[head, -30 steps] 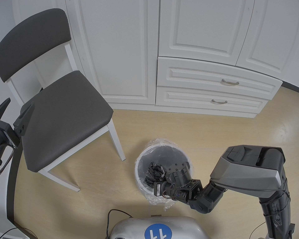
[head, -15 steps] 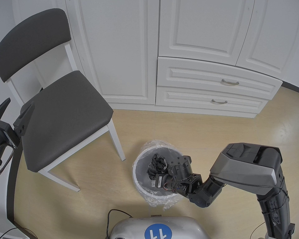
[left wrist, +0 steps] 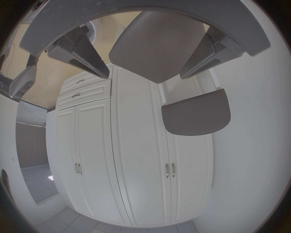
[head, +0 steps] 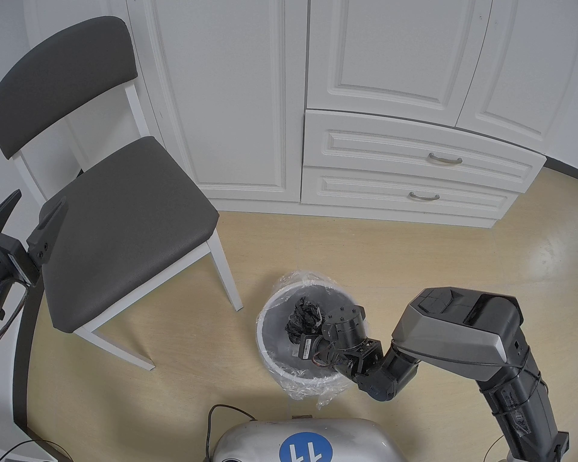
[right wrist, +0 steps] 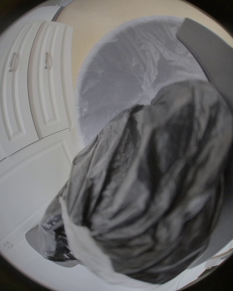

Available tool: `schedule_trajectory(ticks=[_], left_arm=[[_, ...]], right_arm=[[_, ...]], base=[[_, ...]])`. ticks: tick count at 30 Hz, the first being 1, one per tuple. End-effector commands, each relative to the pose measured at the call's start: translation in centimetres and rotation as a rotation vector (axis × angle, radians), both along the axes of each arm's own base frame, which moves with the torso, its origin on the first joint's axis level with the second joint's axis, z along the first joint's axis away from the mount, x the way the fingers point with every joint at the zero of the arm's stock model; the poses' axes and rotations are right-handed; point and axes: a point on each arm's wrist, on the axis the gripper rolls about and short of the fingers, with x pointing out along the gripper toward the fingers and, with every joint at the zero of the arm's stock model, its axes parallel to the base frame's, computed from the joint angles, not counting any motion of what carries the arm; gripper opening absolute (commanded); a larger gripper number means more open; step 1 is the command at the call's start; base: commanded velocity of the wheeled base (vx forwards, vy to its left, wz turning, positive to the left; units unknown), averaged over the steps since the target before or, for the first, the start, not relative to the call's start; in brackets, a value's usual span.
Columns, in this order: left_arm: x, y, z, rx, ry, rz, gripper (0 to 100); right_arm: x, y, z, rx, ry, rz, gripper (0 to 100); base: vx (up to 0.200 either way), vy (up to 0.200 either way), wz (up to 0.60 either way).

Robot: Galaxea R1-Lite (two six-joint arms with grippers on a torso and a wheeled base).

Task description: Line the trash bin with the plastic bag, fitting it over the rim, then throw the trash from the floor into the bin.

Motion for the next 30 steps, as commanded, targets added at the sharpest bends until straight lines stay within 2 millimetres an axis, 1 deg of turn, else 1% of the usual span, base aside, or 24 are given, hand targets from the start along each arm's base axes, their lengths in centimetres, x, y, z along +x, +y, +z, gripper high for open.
schedule_trajectory(ticks=[1,8,9,17,23,24,25,26,28,30], left_arm=[[0.0,0.0,0.0,0.0,0.001,0.0,100],[0.1,0.0,-0.1,0.001,0.005,0.0,100],[0.1,0.0,-0.1,0.001,0.005,0.0,100],[0.0,0.0,0.0,0.0,0.001,0.0,100],[0.0,0.0,0.1,0.0,-0.003,0.0,100],[0.0,0.0,0.0,0.0,-0.001,0.0,100],[0.0,0.0,0.0,0.0,0.001,0.0,100],[0.0,0.0,0.0,0.0,-0.001,0.0,100],[0.0,0.0,0.0,0.0,0.002,0.0,100],[0.0,0.0,-0.1,0.0,0.004,0.0,100]], right_arm=[[0.1,0.1,-1.2,-0.011,0.013,0.0,0],[0.1,0.2,-1.4,-0.011,0.015,0.002,0],[0.1,0.2,-1.4,-0.01,0.014,0.002,100],[0.1,0.3,-1.1,0.002,0.013,-0.004,100],[0.1,0.1,-0.1,0.013,-0.002,-0.008,100],[0.1,0.1,0.6,0.021,-0.011,-0.008,100],[0.1,0.1,0.6,0.02,-0.01,-0.008,100],[0.0,0.0,1.4,0.027,-0.02,-0.008,100],[-0.2,-0.1,2.2,0.032,-0.029,-0.009,100],[-0.3,-0.4,3.8,0.041,-0.052,-0.009,100]], base=[[0.0,0.0,0.0],[0.0,0.0,0.0],[0.0,0.0,0.0],[0.0,0.0,0.0],[0.0,0.0,0.0],[0.0,0.0,0.0],[0.0,0.0,0.0],[0.0,0.0,0.0],[0.0,0.0,0.0],[0.0,0.0,0.0]])
